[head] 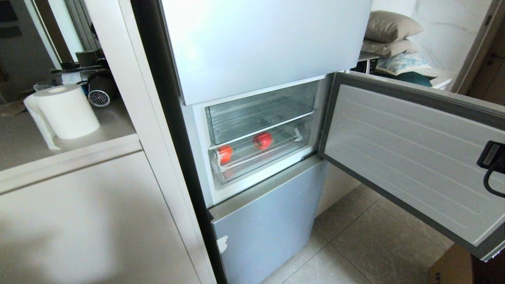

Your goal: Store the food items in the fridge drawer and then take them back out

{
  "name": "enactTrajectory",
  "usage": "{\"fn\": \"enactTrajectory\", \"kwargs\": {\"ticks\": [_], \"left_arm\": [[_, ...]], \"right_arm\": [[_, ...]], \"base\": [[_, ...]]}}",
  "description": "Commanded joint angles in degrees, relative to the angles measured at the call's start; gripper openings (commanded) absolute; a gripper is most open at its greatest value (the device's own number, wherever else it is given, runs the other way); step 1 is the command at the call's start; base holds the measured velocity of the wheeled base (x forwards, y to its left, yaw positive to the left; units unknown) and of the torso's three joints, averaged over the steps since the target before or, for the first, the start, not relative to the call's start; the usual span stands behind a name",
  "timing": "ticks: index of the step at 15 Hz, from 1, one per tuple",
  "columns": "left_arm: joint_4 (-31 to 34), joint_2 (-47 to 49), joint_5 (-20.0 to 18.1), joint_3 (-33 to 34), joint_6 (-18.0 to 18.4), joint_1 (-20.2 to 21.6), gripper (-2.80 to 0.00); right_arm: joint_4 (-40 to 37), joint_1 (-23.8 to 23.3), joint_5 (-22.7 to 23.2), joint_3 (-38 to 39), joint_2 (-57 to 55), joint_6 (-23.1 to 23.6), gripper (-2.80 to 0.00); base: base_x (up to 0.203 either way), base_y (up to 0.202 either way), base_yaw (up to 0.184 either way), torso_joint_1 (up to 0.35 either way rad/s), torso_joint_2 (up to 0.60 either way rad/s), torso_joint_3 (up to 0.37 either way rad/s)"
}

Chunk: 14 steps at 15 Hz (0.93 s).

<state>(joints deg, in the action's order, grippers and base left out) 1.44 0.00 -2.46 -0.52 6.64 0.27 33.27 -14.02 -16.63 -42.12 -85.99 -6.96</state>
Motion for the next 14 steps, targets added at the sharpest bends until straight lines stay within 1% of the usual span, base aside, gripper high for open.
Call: {"fn": "enactTrajectory", "kwargs": {"ticks": [1,2,4,5,6,7,9,10,11,13,14], "left_arm": [[0.1,0.0,0.1,0.1,0.0,0.0,-2.8],[0.1,0.0,0.1,0.1,-0.1,0.0,-2.8],[0.1,0.0,0.1,0.1,-0.5,0.0,-2.8],[0.1,0.0,0.1,0.1,-0.5,0.1,-2.8],[0.1,0.0,0.1,0.1,-0.5,0.0,-2.8],[0.0,0.0,0.1,0.1,-0.5,0.0,-2.8],[0.1,0.0,0.1,0.1,-0.5,0.0,-2.8],[0.1,0.0,0.1,0.1,-0.5,0.0,-2.8],[0.0,0.0,0.1,0.1,-0.5,0.0,-2.8],[0.0,0.0,0.1,0.1,-0.5,0.0,-2.8],[0.0,0.0,0.1,0.1,-0.5,0.0,-2.8]], "right_arm": [[0.3,0.7,4.5,0.5,1.9,0.2,-2.8],[0.2,1.5,9.0,1.2,3.7,0.5,-2.8],[0.2,4.1,15.0,4.4,8.0,0.8,-2.8],[0.2,6.4,18.1,7.6,10.3,0.8,-2.8],[0.1,9.7,22.0,10.4,12.3,0.8,-2.8],[0.1,13.7,24.8,12.9,13.6,0.8,-2.8],[0.1,23.4,27.6,16.7,15.0,0.4,-2.8],[0.2,27.1,28.3,18.7,15.2,0.3,-2.8],[0.2,29.4,28.6,21.0,15.2,-0.2,-2.8],[1.5,29.9,28.8,23.1,13.8,-2.8,-2.8],[4.2,30.0,29.0,24.0,13.5,-3.0,-2.8]], "base": [[0.0,0.0,0.0,0.0,0.0,0.0],[0.0,0.0,0.0,0.0,0.0,0.0],[0.0,0.0,0.0,0.0,0.0,0.0],[0.0,0.0,0.0,0.0,0.0,0.0],[0.0,0.0,0.0,0.0,0.0,0.0],[0.0,0.0,0.0,0.0,0.0,0.0],[0.0,0.0,0.0,0.0,0.0,0.0],[0.0,0.0,0.0,0.0,0.0,0.0],[0.0,0.0,0.0,0.0,0.0,0.0],[0.0,0.0,0.0,0.0,0.0,0.0],[0.0,0.0,0.0,0.0,0.0,0.0]]}}
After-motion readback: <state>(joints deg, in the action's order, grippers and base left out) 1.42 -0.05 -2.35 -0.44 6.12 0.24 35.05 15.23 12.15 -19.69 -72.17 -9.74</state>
